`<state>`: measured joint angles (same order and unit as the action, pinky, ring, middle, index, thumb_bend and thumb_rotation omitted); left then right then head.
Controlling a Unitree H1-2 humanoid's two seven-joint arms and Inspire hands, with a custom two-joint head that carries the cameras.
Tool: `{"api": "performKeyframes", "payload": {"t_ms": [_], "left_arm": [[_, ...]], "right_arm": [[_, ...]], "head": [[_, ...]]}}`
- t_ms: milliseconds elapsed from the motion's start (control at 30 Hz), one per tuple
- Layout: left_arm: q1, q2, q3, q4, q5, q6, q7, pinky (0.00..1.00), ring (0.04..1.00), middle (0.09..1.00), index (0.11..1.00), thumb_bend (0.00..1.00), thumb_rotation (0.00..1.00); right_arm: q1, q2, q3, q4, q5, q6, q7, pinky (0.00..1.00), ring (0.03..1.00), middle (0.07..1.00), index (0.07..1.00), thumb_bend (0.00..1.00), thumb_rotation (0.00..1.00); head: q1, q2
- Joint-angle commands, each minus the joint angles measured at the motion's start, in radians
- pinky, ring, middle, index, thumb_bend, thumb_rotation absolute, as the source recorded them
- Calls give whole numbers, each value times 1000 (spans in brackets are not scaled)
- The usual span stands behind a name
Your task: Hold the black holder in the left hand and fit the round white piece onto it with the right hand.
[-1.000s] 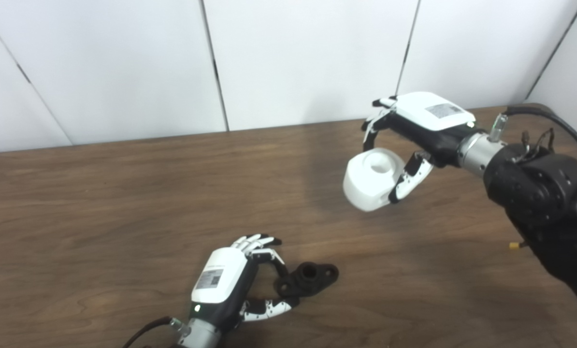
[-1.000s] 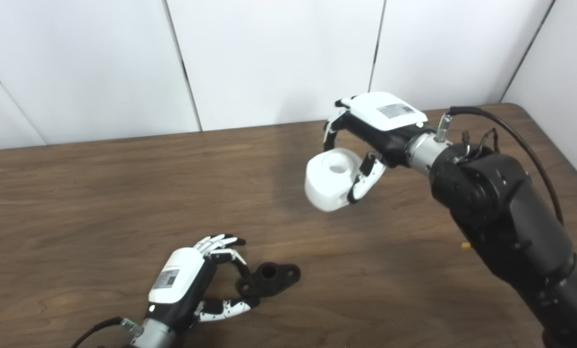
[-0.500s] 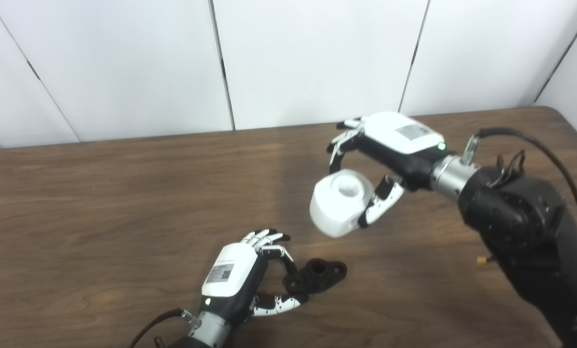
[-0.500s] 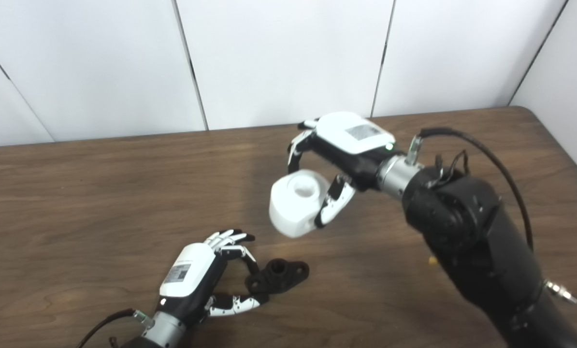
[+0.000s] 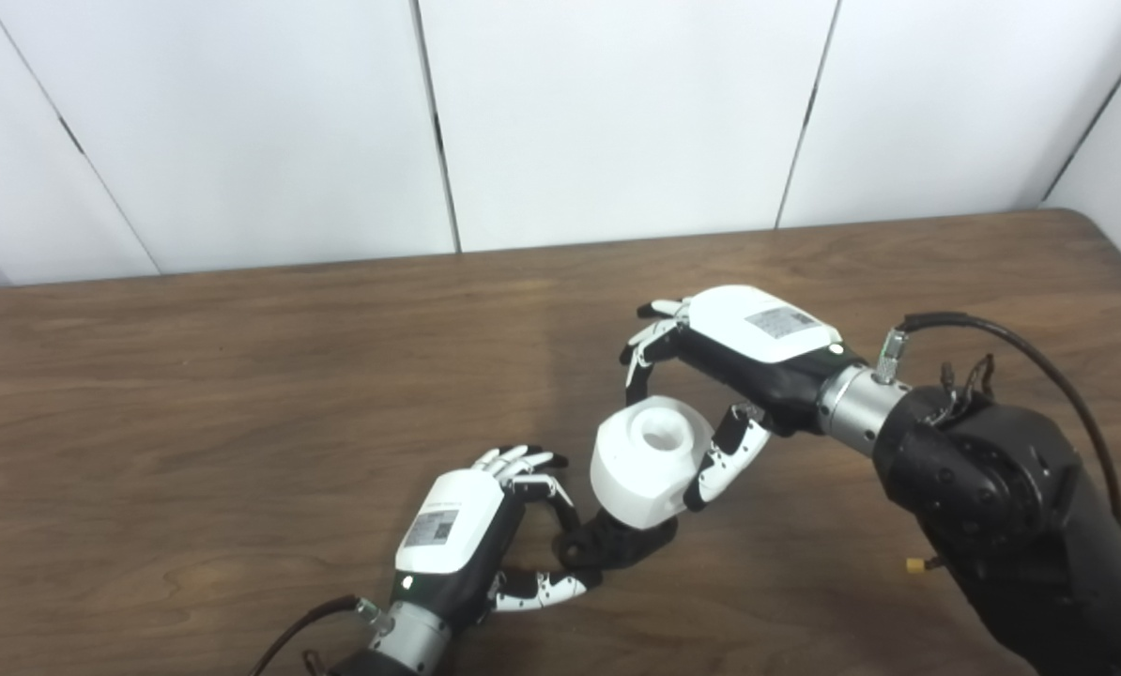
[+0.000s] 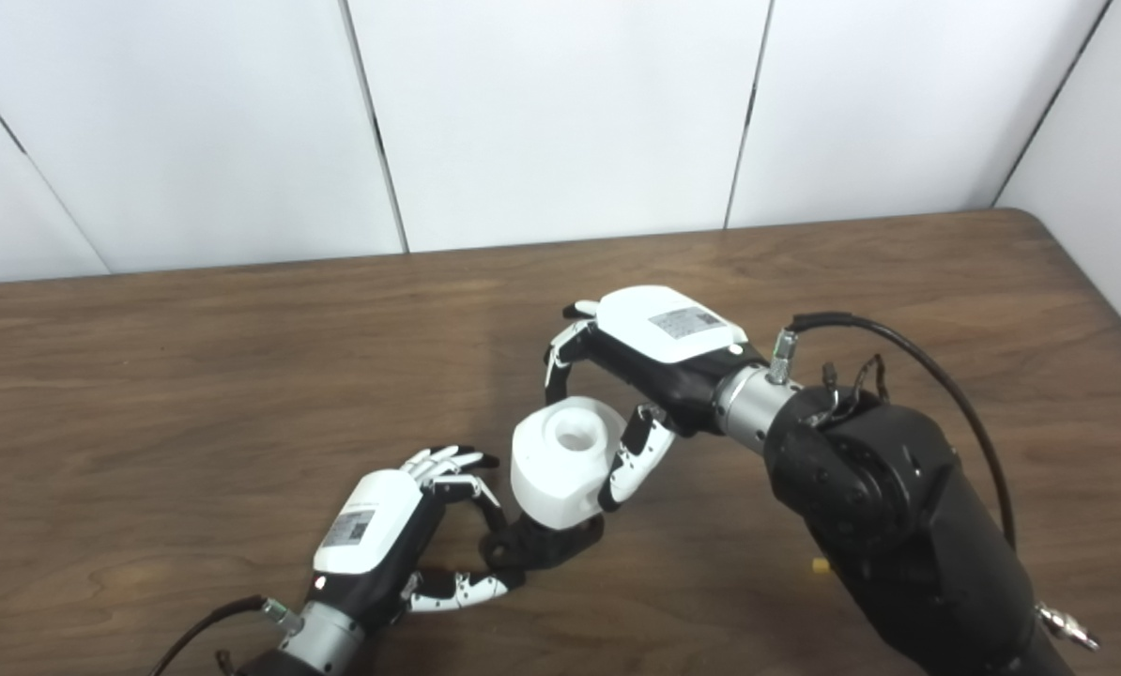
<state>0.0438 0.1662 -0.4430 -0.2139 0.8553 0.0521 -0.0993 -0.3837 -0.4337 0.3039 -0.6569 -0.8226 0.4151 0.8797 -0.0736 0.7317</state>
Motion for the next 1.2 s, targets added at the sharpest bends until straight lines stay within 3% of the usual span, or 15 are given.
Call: {"api": "performKeyframes", "payload": {"t_ms": [0, 1167], "left_arm": [[15, 12, -11, 46, 10, 39, -57, 905, 896, 836, 492, 507, 49], [11, 5, -11, 49, 10, 46, -63, 910, 901, 839, 492, 507, 49]], "right_arm": [[-23, -7, -15, -41, -2, -15, -2, 937, 941, 798, 482, 526, 140], [-2, 97, -3, -29, -42, -18, -12, 958, 974, 835, 483, 525, 139]], "head": [[0, 0], [5, 1]]}}
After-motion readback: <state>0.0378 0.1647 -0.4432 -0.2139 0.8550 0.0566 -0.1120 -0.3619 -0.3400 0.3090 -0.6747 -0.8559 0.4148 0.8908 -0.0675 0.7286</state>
